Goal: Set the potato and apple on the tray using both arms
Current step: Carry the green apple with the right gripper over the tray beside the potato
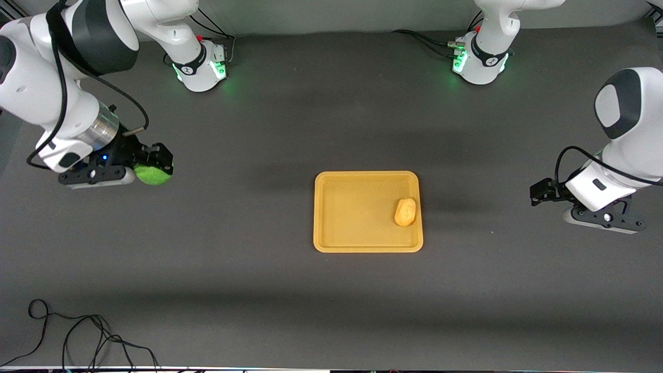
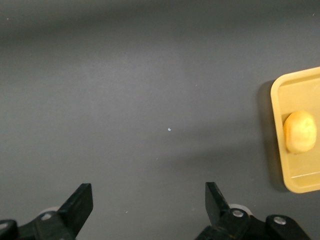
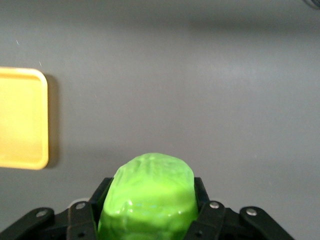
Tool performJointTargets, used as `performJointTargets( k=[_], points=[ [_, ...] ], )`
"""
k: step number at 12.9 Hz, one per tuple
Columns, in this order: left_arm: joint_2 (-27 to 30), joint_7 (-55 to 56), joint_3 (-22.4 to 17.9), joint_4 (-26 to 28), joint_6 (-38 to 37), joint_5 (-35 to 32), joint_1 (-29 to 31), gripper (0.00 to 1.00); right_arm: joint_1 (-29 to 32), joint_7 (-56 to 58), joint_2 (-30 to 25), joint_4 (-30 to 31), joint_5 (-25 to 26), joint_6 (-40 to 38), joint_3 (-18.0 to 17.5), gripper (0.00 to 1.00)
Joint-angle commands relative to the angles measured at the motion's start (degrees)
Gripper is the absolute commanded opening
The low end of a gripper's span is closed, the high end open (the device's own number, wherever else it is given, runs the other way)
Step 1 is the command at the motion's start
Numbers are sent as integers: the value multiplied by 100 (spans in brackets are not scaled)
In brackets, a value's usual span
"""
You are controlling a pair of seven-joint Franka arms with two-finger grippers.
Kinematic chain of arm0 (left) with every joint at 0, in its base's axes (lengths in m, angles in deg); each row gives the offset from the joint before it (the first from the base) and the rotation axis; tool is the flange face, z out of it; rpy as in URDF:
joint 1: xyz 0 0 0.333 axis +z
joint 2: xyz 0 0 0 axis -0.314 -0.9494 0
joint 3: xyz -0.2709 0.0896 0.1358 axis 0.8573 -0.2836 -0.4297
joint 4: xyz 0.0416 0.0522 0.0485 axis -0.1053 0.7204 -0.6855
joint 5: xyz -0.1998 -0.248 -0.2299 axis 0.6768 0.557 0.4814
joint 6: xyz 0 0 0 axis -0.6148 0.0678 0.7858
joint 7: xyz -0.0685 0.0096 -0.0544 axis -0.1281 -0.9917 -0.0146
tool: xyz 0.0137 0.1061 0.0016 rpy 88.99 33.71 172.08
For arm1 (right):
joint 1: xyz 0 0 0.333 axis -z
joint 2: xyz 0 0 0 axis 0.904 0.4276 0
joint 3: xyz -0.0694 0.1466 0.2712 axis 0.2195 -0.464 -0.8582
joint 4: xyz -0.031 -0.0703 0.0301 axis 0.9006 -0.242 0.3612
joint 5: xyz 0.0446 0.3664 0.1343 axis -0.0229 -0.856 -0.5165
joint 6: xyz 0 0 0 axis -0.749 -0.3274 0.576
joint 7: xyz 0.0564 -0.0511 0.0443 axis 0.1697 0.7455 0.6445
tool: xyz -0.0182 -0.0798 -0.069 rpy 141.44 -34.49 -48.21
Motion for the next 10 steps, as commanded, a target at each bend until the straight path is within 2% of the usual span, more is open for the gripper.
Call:
performJointTargets(
  k=[1,3,6,8,10],
  points=[
    [480,-624,22,278,-303,-84,293,100,-560,-695,1562,-2195,-17,-735,7,35],
    [674,-855,22,234,-682,-84,487,100,-1139,-1536,2310,-3182,9,-956,7,33],
    [806,-636,31,287,-920,-75,452,100,-2220,-2855,3242,-4229,132,-948,7,31],
    [824,-435,74,243,-911,-49,417,100,-2949,-3857,3839,-4626,141,-765,25,31],
    [867,12,145,156,-1060,-58,330,100,-3496,-4299,4271,-4751,316,-291,42,31]
  ],
)
